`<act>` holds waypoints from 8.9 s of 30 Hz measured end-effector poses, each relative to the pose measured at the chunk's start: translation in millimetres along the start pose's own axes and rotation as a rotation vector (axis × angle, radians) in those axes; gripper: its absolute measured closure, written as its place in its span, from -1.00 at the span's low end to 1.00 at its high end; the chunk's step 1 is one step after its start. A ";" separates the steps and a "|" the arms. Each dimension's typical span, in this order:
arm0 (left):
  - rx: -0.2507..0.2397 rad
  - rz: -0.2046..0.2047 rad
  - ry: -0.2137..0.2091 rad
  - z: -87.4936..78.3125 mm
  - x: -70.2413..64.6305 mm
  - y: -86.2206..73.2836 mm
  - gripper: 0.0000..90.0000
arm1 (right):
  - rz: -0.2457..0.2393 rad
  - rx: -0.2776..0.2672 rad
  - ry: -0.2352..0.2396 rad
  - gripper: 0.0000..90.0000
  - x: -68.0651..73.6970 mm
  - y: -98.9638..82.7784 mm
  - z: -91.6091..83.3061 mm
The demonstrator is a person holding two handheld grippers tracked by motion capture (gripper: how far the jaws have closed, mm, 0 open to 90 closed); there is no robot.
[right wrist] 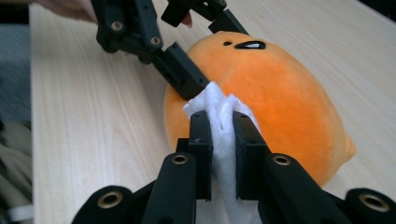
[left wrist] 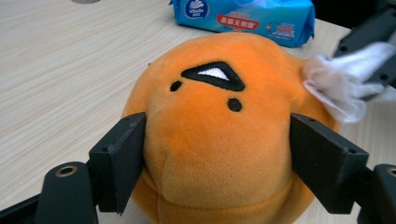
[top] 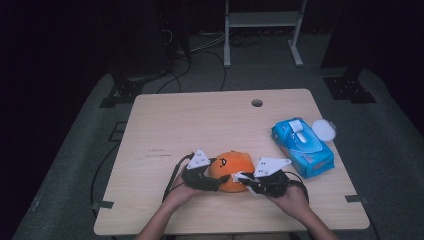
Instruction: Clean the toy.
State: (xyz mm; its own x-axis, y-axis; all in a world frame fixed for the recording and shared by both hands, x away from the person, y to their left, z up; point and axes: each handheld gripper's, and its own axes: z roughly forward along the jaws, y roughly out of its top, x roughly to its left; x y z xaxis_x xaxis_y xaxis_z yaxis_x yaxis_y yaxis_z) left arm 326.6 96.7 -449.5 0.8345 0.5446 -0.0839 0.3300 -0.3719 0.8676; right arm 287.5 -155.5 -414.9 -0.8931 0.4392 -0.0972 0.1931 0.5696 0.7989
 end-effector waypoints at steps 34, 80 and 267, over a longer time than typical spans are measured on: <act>-0.010 -0.002 -0.016 2.5 -4.2 -0.2 -0.54 | 0.013 0.023 -0.049 0.73 -14.7 -9.8 -2.7; 0.010 0.154 -0.033 6.8 -15.6 2.1 -0.59 | 0.157 -0.066 0.004 0.77 -33.1 -13.6 -13.2; -0.009 0.259 -0.068 13.0 -33.2 0.3 -0.50 | 0.024 -0.041 -0.068 0.91 -20.9 9.6 -21.9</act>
State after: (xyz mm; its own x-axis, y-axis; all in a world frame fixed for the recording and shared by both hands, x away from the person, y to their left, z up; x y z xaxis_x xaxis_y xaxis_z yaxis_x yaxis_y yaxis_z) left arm 304.7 68.8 -452.9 0.9183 0.3806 0.1089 0.0981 -0.4852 0.8689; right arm 299.1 -174.5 -392.2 -0.8584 0.4994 -0.1169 0.1961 0.5302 0.8249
